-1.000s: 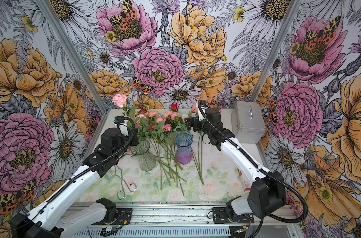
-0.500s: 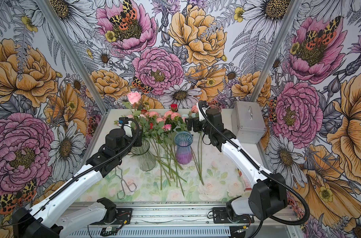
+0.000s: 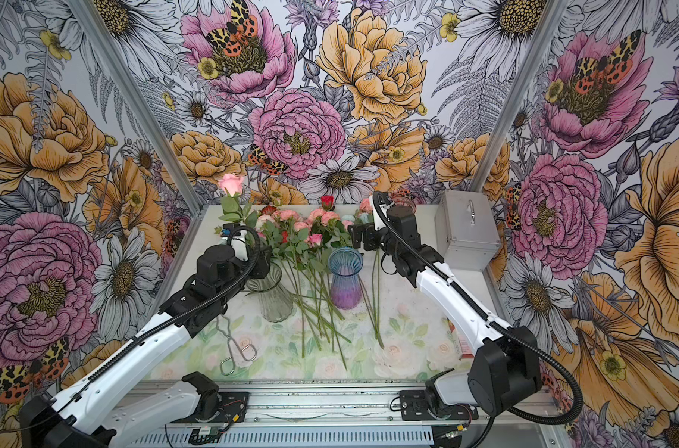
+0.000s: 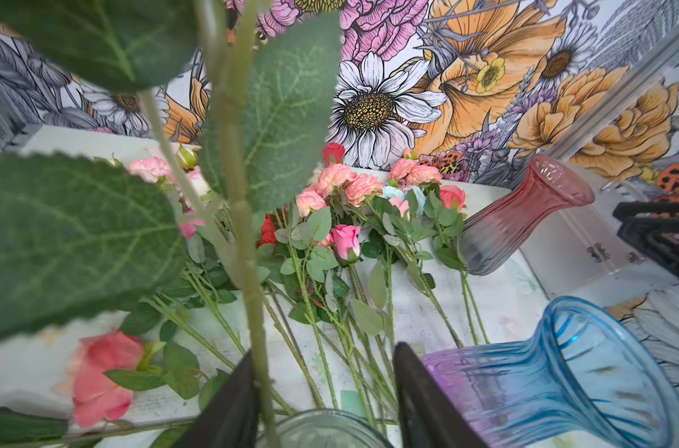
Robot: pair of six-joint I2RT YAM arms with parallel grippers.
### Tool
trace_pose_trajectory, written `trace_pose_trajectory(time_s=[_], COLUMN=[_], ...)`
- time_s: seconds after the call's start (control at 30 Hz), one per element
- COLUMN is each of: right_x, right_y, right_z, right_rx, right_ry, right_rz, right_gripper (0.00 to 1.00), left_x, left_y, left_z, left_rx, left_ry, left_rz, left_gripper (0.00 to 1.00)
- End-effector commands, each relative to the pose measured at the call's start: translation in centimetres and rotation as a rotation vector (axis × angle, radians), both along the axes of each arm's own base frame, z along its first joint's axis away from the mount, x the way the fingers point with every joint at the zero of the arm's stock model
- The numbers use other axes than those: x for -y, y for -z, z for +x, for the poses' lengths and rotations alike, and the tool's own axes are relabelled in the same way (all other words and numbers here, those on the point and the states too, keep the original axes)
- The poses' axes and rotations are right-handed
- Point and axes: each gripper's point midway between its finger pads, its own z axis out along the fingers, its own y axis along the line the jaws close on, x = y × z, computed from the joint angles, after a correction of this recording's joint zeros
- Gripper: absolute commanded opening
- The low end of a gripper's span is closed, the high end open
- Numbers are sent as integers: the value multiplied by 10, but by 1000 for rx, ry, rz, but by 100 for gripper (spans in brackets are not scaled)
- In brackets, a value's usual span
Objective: Place the pink flowers into the vase
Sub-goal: Place the flower in the vase.
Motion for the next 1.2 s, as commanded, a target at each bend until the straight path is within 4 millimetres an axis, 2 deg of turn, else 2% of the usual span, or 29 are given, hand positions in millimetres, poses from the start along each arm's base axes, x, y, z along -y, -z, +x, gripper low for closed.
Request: trace_pose_trajectory(time_s=[0.0, 0.03, 0.13, 0.2, 0.23, 0.3, 0.53, 0.67, 0.8, 0.87, 1.07, 1.17], right_x=[1, 3, 8, 10, 12, 15, 37, 55, 70, 75, 76, 73], right_y=[-7, -8, -10, -13, -13, -14, 5, 18, 48, 67, 134, 158], right_z=[-8, -7, -5, -4, -3, -2, -7, -12, -14, -16, -22, -22], right_rx=[14, 12, 4, 1, -4, -17, -91, -129, -210, -261, -411, -457], right_ry=[-3, 7, 26, 33, 40, 55, 153, 207, 251, 268, 272, 263], right_rz=[9, 14, 36, 48, 52, 52, 1, 22, 32, 34, -19, -25], right_gripper=[99, 99, 99, 99, 99, 99, 99, 99, 98, 94, 87, 83], left_x=[0, 1, 4, 4, 7, 10, 31, 53, 87, 112, 172, 192], left_y=[-10, -13, -24, -32, -37, -46, -97, -116, -118, -115, -111, -106], left_z=[-10, -11, -16, -18, -20, -24, -46, -55, -53, -50, -45, -38], left_rx=[22, 28, 48, 63, 72, 92, 212, 269, 272, 251, 217, 225], left_ry=[17, 26, 49, 59, 72, 93, 210, 302, 402, 487, 666, 664], left_rz=[-4, -5, 3, 10, 12, 21, 102, 141, 193, 185, 148, 203], left_gripper=[60, 65, 68, 75, 80, 98, 98, 98, 99, 99, 99, 99])
